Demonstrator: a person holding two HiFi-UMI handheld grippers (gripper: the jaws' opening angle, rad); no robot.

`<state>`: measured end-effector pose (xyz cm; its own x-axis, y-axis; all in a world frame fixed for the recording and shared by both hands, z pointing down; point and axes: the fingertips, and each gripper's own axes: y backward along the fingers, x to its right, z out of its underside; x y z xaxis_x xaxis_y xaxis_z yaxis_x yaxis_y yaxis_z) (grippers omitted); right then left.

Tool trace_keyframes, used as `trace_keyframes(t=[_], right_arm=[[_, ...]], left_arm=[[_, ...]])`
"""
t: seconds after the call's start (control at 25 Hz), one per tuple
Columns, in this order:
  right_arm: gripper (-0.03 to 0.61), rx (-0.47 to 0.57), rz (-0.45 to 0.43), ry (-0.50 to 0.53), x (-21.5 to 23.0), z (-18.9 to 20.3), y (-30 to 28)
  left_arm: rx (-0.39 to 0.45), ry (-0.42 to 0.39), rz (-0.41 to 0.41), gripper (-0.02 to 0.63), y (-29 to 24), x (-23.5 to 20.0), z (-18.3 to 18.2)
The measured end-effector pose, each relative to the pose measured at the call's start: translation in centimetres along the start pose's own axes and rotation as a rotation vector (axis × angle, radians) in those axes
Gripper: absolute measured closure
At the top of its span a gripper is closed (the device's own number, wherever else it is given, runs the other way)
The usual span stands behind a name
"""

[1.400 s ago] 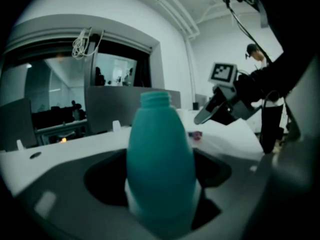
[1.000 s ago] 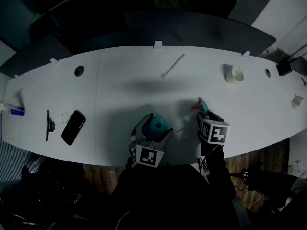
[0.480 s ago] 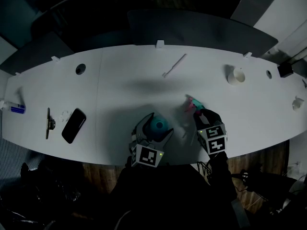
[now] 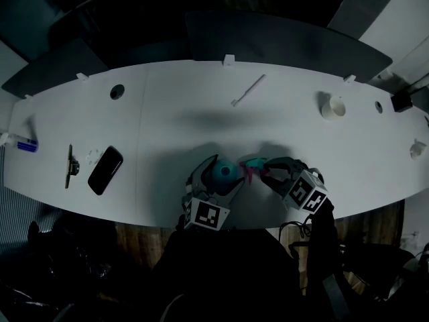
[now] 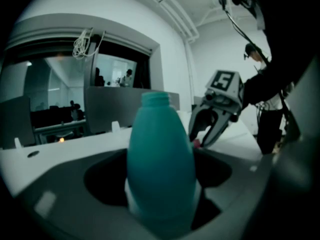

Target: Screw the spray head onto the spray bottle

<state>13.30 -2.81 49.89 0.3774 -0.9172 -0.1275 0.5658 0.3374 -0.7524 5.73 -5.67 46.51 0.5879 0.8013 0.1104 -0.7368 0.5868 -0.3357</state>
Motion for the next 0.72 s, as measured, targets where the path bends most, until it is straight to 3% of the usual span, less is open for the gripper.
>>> trace_keyframes(t=[0.2,0.32,0.48,0.64,0.72], right_arm=[[0.445,-0.076,-0.04,0.043,-0.8,1.0,-0.7],[0.443,-0.076,-0.045,-0.019,-0.6,0.7,-0.3],[0.442,-0.099,-0.067,-0.263,0.8,-0.4,1.7],[0.443,-0.308,-0.061,-0.538,1.9,0.9,2.0],[0.443,-0.354,-0.069,-0.663,1.6,1.3,1.3]], left_arm=[[0.003,-0.002,-0.01,0.221,0.1,0.0,0.0],[0.006,0.002,-0.016,0.221,0.1,-0.1,0.0],[0.002,0.006,-0.024,0.221,0.1,-0.1,0.1],[0.004,0.01,-0.035,0.221,0.0,-0.2,0.1],[0.003,0.015,-0.037,0.221,0.1,-0.1,0.0]])
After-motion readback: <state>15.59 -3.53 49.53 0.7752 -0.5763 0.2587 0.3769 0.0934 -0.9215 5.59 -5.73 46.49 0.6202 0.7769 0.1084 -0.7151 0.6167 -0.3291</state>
